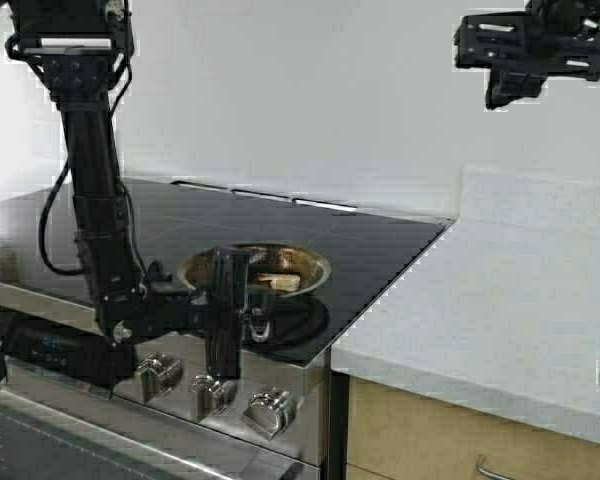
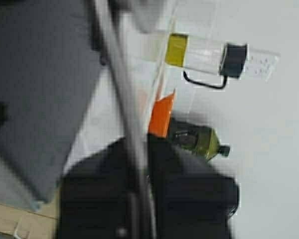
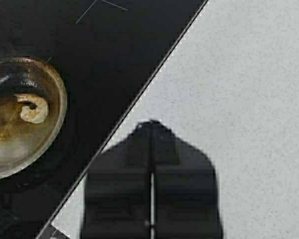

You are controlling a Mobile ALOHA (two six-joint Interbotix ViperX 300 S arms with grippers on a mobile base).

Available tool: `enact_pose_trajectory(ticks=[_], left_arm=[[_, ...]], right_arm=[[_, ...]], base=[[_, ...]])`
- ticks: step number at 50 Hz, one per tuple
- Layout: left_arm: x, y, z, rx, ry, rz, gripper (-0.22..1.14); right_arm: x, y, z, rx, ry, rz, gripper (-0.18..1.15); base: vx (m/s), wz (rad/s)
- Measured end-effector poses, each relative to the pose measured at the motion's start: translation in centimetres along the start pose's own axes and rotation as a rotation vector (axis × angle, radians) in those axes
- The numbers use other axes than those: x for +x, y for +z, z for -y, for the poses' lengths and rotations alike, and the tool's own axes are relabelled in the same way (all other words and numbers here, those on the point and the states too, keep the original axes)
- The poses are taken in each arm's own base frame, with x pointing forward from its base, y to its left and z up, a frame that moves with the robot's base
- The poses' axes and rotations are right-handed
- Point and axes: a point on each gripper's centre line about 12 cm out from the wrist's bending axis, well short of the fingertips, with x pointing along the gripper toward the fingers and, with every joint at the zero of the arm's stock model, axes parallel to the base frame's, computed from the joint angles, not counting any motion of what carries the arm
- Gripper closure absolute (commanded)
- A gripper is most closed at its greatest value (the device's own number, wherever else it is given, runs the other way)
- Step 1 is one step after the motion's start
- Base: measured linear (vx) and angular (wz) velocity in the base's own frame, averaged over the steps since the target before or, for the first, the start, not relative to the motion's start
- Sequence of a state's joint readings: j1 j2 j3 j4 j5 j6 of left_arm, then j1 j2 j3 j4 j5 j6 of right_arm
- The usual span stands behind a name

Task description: Add oil to the pan and cook the shrimp and serve it

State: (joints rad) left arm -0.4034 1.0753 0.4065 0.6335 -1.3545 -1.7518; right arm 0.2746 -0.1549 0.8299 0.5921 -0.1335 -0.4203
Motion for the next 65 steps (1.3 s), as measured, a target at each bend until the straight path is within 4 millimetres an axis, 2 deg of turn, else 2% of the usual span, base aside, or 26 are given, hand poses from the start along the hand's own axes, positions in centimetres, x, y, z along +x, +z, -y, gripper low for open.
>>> enact_pose_trajectory(ticks=[2, 7, 9, 17, 28, 39, 46, 56, 65], left_arm=[[0.0, 0.0, 0.0, -0.007, 0.001, 0.008, 1.03], [-0.2, 0.1, -0.1, -0.021, 0.004, 0.021, 0.86], [-0.3, 0.0, -0.1, -0.023, 0.004, 0.024, 0.84], [-0.6, -0.2, 0.0, -0.026, -0.007, 0.023, 0.90], [-1.1, -0.6, 0.5, -0.033, -0.036, 0.018, 0.89], [-1.3, -1.1, 2.1, -0.028, -0.053, 0.012, 0.89], [-1.1, -1.1, 3.8, -0.011, -0.095, 0.005, 0.89], [-1.4, -1.3, 6.1, 0.006, -0.133, 0.004, 0.89], [-2.1, -1.2, 7.2, 0.007, -0.140, 0.022, 0.89]], right_arm=[[0.0, 0.0, -0.1, -0.001, 0.001, 0.000, 0.90], [0.0, 0.0, -0.1, 0.001, 0.001, 0.000, 0.90], [0.0, 0.0, -0.1, -0.001, 0.001, 0.000, 0.90], [0.0, 0.0, 0.0, 0.002, 0.000, 0.000, 0.90], [0.0, -0.1, 0.0, 0.001, 0.000, -0.002, 0.90], [-0.3, -0.5, 0.1, 0.016, 0.004, -0.020, 0.90], [-0.7, -0.4, 0.0, 0.021, 0.008, -0.014, 0.90], [-0.9, -0.8, 0.0, 0.039, 0.011, -0.027, 0.90], [-1.1, -1.1, 0.0, 0.046, 0.014, -0.037, 0.90]], base=[[0.00, 0.00], [0.00, 0.00], [0.00, 0.00], [0.00, 0.00], [0.00, 0.00], [0.01, 0.07], [0.02, 0.20], [0.02, 0.35], [0.01, 0.43]])
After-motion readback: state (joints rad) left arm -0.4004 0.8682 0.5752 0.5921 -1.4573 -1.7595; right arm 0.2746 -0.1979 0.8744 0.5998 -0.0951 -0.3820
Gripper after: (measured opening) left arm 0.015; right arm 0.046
